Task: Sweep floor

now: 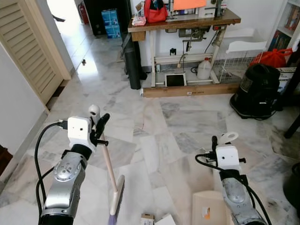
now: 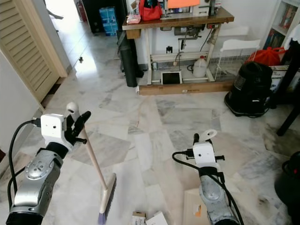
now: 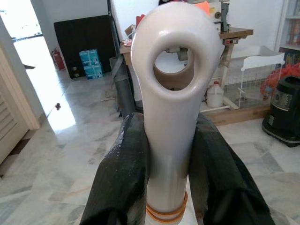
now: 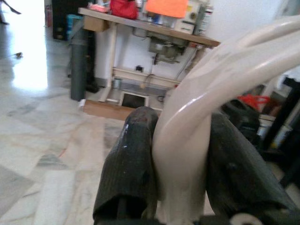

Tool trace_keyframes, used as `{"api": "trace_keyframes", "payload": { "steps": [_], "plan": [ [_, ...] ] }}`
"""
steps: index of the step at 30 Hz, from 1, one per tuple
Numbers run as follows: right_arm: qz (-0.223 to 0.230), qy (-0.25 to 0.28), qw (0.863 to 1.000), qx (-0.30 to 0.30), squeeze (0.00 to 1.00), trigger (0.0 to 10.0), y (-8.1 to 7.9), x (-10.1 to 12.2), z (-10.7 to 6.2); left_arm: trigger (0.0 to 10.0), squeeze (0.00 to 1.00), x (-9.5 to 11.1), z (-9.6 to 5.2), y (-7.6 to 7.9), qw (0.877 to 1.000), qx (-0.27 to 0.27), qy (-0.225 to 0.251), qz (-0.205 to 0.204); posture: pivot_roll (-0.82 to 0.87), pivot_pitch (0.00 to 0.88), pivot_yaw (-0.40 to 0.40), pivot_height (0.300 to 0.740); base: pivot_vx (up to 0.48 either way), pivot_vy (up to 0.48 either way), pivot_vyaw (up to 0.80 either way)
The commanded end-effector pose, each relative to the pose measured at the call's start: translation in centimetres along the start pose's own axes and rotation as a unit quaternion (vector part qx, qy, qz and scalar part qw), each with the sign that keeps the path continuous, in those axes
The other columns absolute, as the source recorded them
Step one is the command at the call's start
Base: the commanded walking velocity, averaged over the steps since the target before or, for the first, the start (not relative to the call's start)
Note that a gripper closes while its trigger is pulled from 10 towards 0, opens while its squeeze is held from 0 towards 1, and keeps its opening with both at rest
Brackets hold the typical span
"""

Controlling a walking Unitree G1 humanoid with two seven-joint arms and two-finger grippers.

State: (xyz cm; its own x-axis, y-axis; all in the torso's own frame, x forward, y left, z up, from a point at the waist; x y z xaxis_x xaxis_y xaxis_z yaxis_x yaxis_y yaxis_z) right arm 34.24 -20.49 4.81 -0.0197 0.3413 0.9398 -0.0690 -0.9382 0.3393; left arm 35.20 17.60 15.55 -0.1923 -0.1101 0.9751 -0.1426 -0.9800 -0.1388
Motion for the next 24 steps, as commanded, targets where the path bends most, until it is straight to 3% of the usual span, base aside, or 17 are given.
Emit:
{"api": "trace_keyframes", "payload": {
  "steps": [1, 2, 4, 24],
  "plan": [
    [0.020, 0.014, 1.000, 0.015, 0.00, 10.0, -0.5, 0.9, 0.6, 10.0, 0.00, 1.6, 0.3, -0.9, 1.000, 0.006, 0.024, 0.015, -0.01, 0.046, 0.104, 0.740, 0.000, 0.000, 0.00],
    [0.042, 0.013, 0.999, 0.008, 0.00, 10.0, -0.3, 1.0, 0.8, 10.0, 0.00, 1.6, 0.2, -1.2, 1.000, 0.009, 0.024, 0.017, -0.01, 0.047, 0.101, 0.740, 0.000, 0.000, 0.00],
    [0.044, 0.013, 0.999, 0.007, 0.00, 10.0, -0.2, 1.1, 0.9, 10.0, 0.00, 1.7, 0.2, -1.3, 1.000, 0.010, 0.024, 0.017, -0.01, 0.047, 0.101, 0.740, 0.000, 0.000, 0.00],
    [-0.005, 0.036, 0.997, 0.070, 0.00, 10.0, -1.3, 1.9, 1.7, 10.0, 0.00, 2.2, -0.2, -1.9, 0.999, 0.025, 0.030, 0.024, 0.03, 0.123, 0.068, 0.740, 0.000, 0.000, 0.00]
  ]
}}
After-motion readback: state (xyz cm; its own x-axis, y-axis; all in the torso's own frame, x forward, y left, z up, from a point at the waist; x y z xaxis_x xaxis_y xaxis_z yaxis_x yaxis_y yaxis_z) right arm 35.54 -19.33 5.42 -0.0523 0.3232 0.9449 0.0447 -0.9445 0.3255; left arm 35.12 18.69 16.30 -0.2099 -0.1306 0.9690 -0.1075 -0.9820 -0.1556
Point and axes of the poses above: a point about 5 cm out from each wrist's last joint towards the gripper, its own z axis pointing out of the wrist towards the gripper, its own x axis along the axis of the wrist's last joint, y = z × x, the point moved 6 cm from there along z, pointing out of the wrist towards the gripper, and after that the axes turned 4 degrees about z, right-handed, at the moved point
